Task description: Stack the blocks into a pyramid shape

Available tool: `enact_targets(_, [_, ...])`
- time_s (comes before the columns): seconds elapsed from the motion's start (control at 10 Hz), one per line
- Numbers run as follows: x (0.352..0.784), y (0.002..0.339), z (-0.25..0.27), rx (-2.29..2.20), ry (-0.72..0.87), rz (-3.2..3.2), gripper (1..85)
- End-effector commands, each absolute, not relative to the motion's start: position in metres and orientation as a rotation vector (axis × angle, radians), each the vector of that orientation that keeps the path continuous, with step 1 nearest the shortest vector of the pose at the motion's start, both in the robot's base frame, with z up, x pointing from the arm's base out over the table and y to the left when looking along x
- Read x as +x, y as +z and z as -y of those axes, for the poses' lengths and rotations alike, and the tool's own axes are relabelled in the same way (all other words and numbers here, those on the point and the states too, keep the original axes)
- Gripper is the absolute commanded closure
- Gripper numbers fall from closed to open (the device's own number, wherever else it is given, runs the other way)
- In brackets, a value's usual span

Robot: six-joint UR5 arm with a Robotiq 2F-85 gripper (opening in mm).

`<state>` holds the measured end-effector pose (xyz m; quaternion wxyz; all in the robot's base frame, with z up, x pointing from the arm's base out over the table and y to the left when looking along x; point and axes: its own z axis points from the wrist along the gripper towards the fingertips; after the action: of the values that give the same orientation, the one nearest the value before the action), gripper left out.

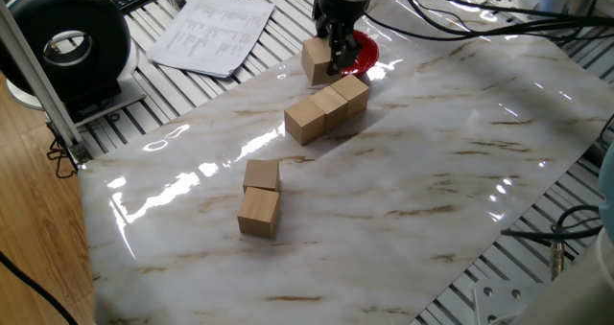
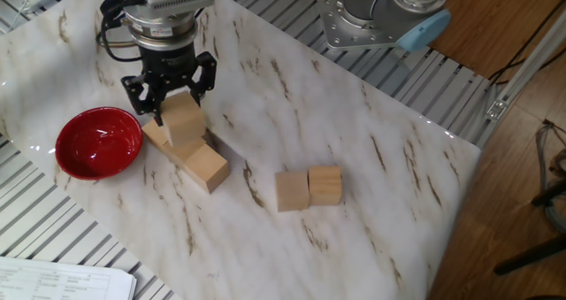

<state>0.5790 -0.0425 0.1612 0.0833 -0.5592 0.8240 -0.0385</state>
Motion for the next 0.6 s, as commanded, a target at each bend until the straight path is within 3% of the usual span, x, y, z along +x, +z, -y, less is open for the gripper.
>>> enact_targets(0.0, [0.579, 0.162, 0.042, -1.627, -0.104, -2.484, 84.7])
enact_targets(0.5, [0.578, 0.161, 0.057, -1.662, -0.088, -2.479, 84.7])
